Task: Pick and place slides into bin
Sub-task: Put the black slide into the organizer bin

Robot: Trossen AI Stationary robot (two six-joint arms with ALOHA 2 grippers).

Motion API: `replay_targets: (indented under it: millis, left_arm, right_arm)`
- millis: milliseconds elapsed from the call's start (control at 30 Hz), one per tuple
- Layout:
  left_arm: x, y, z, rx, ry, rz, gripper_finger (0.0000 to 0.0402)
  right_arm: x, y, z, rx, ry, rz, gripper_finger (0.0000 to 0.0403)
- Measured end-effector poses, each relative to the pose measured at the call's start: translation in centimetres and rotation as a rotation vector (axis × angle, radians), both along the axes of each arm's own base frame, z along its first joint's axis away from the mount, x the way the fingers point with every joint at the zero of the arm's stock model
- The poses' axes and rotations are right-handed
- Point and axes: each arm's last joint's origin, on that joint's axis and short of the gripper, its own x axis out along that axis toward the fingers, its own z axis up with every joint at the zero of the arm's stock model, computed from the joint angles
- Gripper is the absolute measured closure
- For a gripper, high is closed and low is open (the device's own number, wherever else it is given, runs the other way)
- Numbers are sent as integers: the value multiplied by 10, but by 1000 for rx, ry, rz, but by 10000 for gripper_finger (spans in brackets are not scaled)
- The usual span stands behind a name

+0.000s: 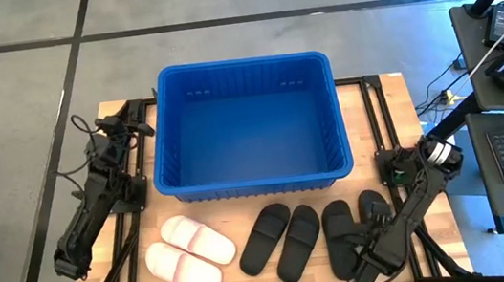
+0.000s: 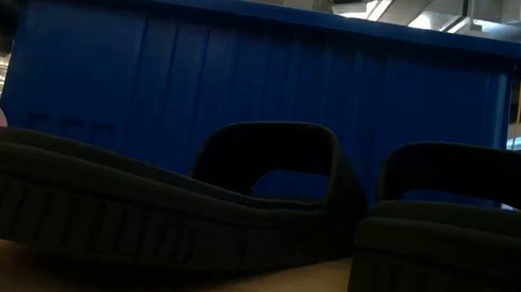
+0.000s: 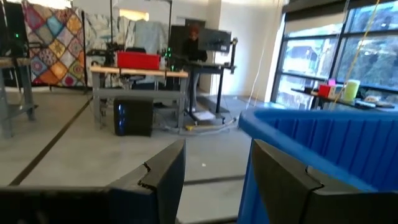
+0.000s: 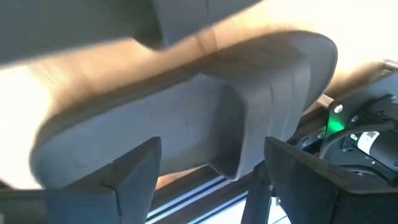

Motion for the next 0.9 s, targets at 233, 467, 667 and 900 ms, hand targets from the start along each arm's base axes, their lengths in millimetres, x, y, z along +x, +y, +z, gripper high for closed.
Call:
replay_targets:
  millis: [233,467,667,900]
  left_arm:
    - [0,0,-4,-38,15,-12,224]
    - [1,0,-4,-38,13,-16,224]
    - [1,0,-4,-38,13,-19,224]
    - [1,0,-4,-38,13,-19,224]
  right_arm:
    - [-14,-13,-24,-77,58,14,118]
    - [-25,-27,-39,-150,112,14,127]
    - [-24,-26,-42,-132,98,18,201]
    - [-21,-22,-38,-108,80,21,323]
